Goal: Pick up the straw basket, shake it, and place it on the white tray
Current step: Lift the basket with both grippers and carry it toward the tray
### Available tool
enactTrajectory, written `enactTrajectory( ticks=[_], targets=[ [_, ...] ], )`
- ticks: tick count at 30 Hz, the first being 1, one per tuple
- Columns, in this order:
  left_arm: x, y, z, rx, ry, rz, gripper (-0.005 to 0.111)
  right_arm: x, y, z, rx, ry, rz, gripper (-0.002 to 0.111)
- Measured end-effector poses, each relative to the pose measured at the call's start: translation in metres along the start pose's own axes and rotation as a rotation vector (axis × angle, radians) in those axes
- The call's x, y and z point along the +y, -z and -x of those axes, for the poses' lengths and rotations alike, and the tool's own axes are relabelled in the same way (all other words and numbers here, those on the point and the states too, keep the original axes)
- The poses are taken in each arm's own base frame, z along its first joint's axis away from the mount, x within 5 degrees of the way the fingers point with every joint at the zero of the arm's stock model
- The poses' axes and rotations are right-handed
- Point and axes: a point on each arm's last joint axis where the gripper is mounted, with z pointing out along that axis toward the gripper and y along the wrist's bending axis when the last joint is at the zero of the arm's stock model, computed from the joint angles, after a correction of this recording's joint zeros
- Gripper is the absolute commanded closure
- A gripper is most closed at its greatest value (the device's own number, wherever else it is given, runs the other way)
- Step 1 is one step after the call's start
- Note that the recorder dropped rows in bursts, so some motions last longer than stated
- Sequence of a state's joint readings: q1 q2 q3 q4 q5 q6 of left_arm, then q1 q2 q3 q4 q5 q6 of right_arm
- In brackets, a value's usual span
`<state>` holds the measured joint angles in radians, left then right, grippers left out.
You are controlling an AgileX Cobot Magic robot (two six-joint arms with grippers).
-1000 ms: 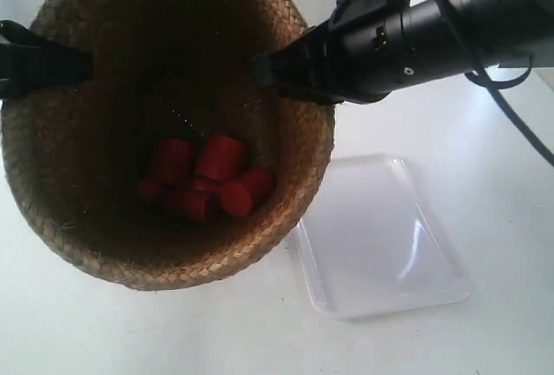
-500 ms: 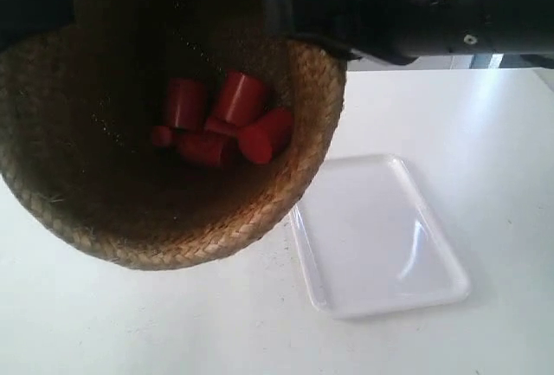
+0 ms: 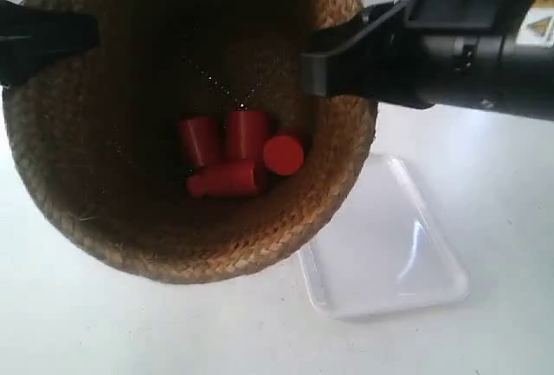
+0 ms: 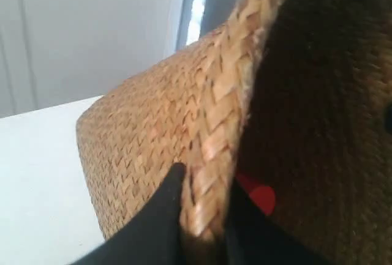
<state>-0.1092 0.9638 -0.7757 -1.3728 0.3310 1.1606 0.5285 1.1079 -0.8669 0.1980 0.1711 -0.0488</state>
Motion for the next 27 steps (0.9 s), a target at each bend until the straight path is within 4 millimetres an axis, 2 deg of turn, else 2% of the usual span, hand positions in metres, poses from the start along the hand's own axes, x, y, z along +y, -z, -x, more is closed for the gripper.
enactTrajectory(
  ticks=[2, 4, 6, 8, 10, 12, 15, 16, 18, 20, 22, 24, 27],
  targets=[
    [0.005, -0.006, -0.003, 0.013, 0.002, 0.031, 0.107, -0.014, -0.015, -0.013, 0.074, -0.042, -0.052, 0.108],
    [0.001, -0.004, -0.004, 0.026, -0.036, 0.004, 0.107, -0.017, -0.017, -0.024, 0.192, -0.102, -0.064, 0.108],
    [-0.011, 0.01, 0.003, -0.01, -0.084, -0.037, 0.107, -0.011, -0.001, -0.018, 0.176, -0.117, -0.04, 0.108],
    [-0.02, 0.024, 0.01, -0.062, -0.112, -0.042, 0.107, -0.003, 0.02, -0.007, 0.073, -0.107, -0.007, 0.108],
    [-0.019, 0.027, 0.009, -0.097, -0.074, -0.016, 0.107, -0.003, 0.029, -0.002, -0.054, -0.069, -0.004, 0.108],
    [-0.007, 0.013, -0.001, -0.067, -0.012, 0.019, 0.107, -0.008, 0.014, -0.012, -0.074, -0.045, -0.029, 0.108],
    [0.002, -0.008, -0.014, 0.029, 0.031, -0.021, 0.107, -0.014, -0.014, -0.035, 0.098, -0.058, -0.053, 0.108],
    [-0.001, -0.009, -0.014, 0.045, 0.016, -0.054, 0.107, -0.012, -0.015, -0.038, 0.164, -0.067, -0.046, 0.108],
    [-0.014, -0.001, -0.004, 0.038, -0.026, -0.119, 0.107, -0.001, -0.003, -0.03, 0.183, -0.083, -0.002, 0.108],
    [-0.026, 0.017, 0.008, -0.012, -0.084, -0.114, 0.107, 0.01, 0.02, -0.014, 0.087, -0.086, 0.049, 0.108],
    [-0.026, 0.025, 0.011, -0.065, -0.099, -0.04, 0.107, 0.012, 0.03, -0.006, -0.028, -0.071, 0.06, 0.108],
    [-0.015, 0.018, 0.006, -0.066, -0.082, 0.059, 0.107, 0.006, 0.017, -0.01, -0.064, -0.058, 0.03, 0.108],
    [-0.004, 0.0, -0.006, 0.01, -0.056, 0.082, 0.107, -0.007, -0.015, -0.029, 0.079, -0.095, -0.03, 0.108]
  ],
)
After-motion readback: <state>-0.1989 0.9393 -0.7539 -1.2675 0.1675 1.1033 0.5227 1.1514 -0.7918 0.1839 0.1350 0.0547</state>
